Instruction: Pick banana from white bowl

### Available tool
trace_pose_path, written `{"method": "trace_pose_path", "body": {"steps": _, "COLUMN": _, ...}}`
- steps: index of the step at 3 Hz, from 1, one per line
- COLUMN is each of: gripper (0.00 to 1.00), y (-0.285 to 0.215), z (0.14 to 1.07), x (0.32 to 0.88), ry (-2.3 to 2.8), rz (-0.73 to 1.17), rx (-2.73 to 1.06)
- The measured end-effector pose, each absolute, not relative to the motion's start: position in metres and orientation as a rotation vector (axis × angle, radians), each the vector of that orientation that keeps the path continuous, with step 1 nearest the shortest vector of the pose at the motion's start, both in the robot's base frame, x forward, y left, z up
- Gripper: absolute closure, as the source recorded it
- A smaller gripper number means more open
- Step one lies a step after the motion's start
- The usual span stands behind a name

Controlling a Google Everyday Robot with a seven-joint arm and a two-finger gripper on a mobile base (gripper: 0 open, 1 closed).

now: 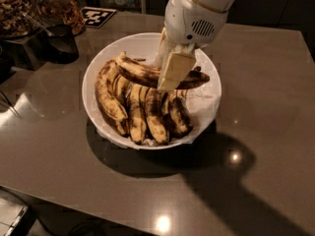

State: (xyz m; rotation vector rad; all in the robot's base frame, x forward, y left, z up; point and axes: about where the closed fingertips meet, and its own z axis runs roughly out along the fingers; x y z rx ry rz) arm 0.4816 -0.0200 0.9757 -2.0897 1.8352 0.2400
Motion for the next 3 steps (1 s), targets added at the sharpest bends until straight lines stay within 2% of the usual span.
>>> {"method": "trace_pose_path", "body": {"steps": 3, "gripper": 1.0, "y": -0.046, "z": 0.989, "x": 0.447, "ry": 1.836, "rz": 0.255, "rx": -2.019}}
